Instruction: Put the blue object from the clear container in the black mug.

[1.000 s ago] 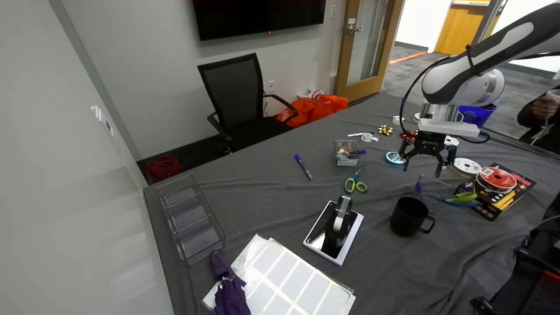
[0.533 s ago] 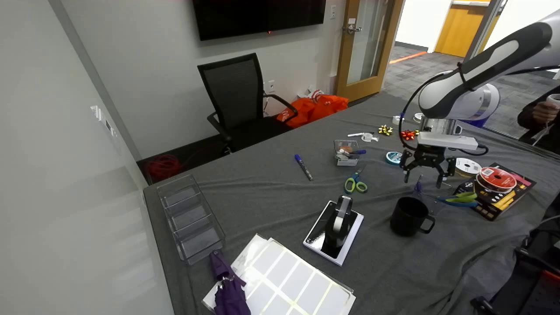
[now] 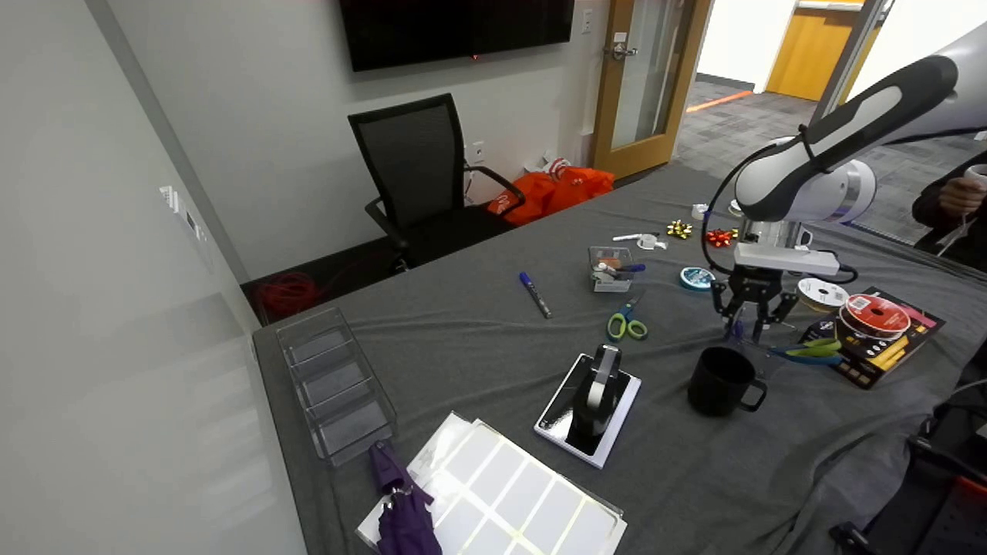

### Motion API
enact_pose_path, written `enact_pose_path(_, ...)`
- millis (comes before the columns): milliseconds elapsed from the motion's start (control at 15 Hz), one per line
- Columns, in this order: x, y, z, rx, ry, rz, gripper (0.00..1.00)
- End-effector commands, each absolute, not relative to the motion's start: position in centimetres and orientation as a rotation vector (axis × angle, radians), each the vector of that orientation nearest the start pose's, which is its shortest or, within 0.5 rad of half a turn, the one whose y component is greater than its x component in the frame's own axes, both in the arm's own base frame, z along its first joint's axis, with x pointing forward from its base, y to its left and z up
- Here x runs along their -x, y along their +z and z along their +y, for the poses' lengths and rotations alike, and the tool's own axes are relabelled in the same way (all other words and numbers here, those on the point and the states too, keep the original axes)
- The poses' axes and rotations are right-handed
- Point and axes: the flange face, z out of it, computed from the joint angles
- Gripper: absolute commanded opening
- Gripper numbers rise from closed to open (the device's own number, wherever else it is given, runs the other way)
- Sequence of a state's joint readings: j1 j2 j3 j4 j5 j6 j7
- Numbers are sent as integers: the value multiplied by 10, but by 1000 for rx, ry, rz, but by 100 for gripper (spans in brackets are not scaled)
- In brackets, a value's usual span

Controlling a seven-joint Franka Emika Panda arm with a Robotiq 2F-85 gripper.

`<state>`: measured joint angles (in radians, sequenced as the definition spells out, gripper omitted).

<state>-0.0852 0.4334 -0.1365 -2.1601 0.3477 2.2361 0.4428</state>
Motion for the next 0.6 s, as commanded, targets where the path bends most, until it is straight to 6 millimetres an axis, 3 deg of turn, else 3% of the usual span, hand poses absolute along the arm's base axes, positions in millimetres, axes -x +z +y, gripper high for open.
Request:
enact_pose_path(0,-511,168,-109,2631,510,1306,17)
enact_pose_path(133,-511,170,-108,2619,508,1309,3)
enact_pose_path(533,-508,185,-108,2616,516,1299,5)
